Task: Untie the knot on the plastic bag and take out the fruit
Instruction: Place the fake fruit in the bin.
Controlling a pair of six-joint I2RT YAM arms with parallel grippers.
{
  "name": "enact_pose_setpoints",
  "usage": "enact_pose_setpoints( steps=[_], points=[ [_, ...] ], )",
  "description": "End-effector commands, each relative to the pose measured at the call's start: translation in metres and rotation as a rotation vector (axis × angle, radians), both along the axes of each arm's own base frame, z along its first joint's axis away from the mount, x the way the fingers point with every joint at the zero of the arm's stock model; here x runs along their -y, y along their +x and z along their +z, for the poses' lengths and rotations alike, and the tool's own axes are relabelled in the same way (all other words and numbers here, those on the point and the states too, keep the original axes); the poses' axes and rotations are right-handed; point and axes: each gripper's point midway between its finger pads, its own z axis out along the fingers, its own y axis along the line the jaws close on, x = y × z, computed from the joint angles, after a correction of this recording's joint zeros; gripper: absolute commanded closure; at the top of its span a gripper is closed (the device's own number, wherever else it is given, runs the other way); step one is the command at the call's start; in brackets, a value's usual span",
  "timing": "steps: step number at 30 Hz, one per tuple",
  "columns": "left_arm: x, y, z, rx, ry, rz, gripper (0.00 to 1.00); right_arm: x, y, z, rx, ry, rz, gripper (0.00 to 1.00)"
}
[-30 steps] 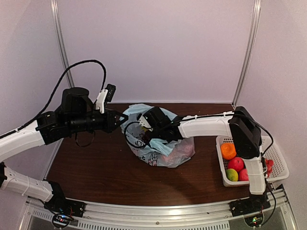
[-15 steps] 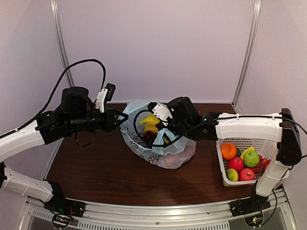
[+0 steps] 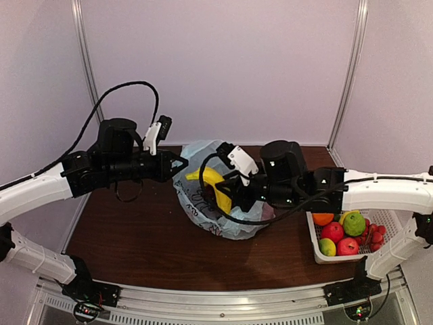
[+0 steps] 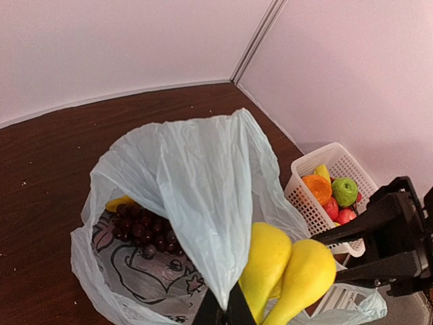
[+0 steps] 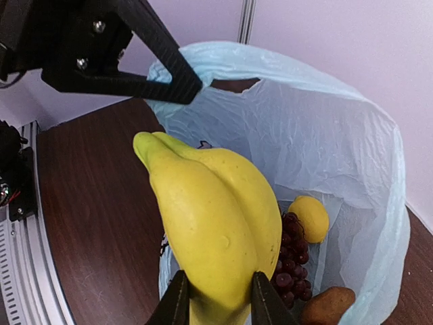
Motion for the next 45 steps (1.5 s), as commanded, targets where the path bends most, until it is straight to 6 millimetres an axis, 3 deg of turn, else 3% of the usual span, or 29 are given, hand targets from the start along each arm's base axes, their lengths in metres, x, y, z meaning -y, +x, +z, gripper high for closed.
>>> enact_pose_setpoints(
  steps=[1,8,13,18,27,35,45],
  points=[
    [0.005,0.005,0.018,0.021,-0.056,0.005,1.0,0.012,-0.008,0.041,-0.007,0.164,-0.025,0.86],
    [0.004,0.006,0.009,-0.004,-0.055,0.016,1.0,0.041,-0.009,0.101,0.052,0.303,-0.092,0.84],
    [0.0,0.005,0.007,-0.006,-0.051,0.028,1.0,0.074,-0.009,0.138,0.105,0.361,-0.172,0.81],
    [-0.005,0.005,0.006,-0.001,-0.034,0.041,1.0,0.124,0.002,0.146,0.145,0.288,-0.357,0.81],
    [-0.007,0.005,0.002,-0.007,-0.02,0.046,1.0,0.215,0.01,0.122,0.101,0.153,-0.608,0.81],
    [-0.006,0.004,0.003,-0.008,-0.019,0.038,1.0,0.288,0.022,0.062,-0.025,0.041,-0.869,0.83],
    [-0.014,0.0,0.006,0.007,-0.009,0.044,1.0,0.347,0.012,-0.008,-0.243,0.03,-1.113,0.84]
  ],
)
